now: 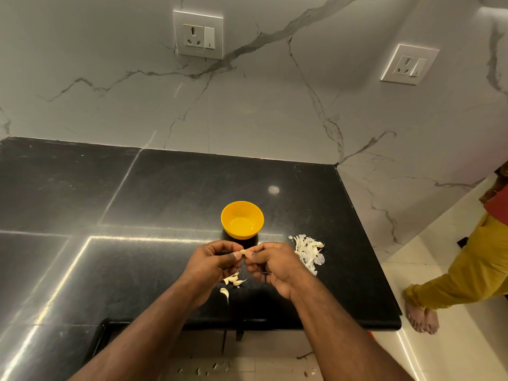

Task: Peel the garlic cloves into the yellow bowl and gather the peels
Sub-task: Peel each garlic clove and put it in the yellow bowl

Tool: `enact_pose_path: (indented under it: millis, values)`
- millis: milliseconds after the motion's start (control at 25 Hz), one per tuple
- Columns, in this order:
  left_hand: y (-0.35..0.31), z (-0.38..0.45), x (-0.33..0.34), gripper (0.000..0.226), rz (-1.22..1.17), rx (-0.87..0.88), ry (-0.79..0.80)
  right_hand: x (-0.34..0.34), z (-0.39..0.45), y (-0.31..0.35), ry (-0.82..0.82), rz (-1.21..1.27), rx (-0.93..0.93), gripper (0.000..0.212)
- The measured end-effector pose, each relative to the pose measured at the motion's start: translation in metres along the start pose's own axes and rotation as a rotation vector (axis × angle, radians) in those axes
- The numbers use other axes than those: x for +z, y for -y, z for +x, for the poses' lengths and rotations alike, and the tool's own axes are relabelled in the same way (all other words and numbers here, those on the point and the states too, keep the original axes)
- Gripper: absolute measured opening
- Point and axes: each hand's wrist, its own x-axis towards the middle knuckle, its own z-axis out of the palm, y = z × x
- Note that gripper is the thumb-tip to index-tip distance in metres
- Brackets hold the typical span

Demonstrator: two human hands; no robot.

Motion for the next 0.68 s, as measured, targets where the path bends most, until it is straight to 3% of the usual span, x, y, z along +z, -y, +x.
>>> enact_pose_path:
  millis: [160,480,680]
  values:
    - [0.001,0.000,0.000,0.014,-0.027,-0.003,0.006,0.000,0.002,0.000,0.008,-0.015,0.026,0.011]
    - [-0.001,0.000,0.000,0.016,-0.103,-0.048,-0.026,0.004,0.006,-0.008,-0.047,-0.172,-0.097,0.011]
    - [-0.002,0.000,-0.003,0.018,-0.151,-0.060,-0.027,0.000,0.013,-0.013,-0.082,-0.141,-0.139,0.010]
